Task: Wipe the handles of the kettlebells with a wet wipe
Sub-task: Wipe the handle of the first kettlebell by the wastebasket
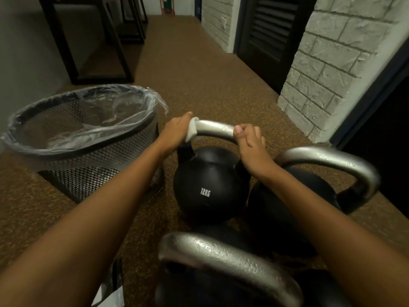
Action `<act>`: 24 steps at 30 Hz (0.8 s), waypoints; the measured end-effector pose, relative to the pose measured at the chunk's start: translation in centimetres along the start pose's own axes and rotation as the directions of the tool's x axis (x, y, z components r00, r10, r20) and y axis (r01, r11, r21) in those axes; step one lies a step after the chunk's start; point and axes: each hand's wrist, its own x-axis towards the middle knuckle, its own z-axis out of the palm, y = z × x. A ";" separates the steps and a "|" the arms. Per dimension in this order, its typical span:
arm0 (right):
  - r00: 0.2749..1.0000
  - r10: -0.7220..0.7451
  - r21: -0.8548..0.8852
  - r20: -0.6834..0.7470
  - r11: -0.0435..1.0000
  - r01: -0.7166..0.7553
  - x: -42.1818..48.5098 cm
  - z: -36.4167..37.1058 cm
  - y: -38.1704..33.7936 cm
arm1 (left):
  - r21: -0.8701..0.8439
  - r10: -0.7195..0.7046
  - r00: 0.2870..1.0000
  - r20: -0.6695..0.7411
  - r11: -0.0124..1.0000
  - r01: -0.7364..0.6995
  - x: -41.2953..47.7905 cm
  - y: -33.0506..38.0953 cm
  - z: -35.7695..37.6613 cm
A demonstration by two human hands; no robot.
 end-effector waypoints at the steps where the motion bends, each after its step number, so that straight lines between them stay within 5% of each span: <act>1: 1.000 -0.003 0.004 -0.002 1.000 0.003 0.0 0.0 0.0 | -0.056 -0.055 0.998 -0.006 0.997 0.055 0.1 -0.2 0.0; 3: 1.000 -0.008 0.011 -0.010 1.000 0.008 0.1 0.1 0.1 | -0.034 -0.081 0.997 -0.002 0.996 0.081 0.2 0.1 0.0; 5: 1.000 -0.013 0.007 -0.018 1.000 0.014 0.1 0.0 0.2 | 0.234 0.005 0.999 0.033 0.972 -0.012 0.5 0.7 -0.3; 10: 1.000 -0.018 0.001 -0.014 1.000 0.018 0.0 0.2 0.1 | 0.607 0.319 0.945 0.075 0.738 -0.297 -0.1 2.9 1.2; 14: 1.000 -0.009 0.007 0.006 1.000 0.009 0.0 -0.2 0.0 | 0.464 0.501 0.865 -0.040 0.776 -0.428 -1.1 1.4 1.9; 20: 1.000 -0.011 0.006 -0.004 1.000 0.011 0.0 0.0 0.0 | 0.126 0.292 0.940 -0.177 0.954 -0.272 -0.9 -0.3 1.8; 24: 1.000 -0.020 0.000 -0.013 1.000 0.020 0.1 0.0 0.1 | 0.291 0.278 0.949 -0.151 0.930 -0.226 -0.4 0.8 1.6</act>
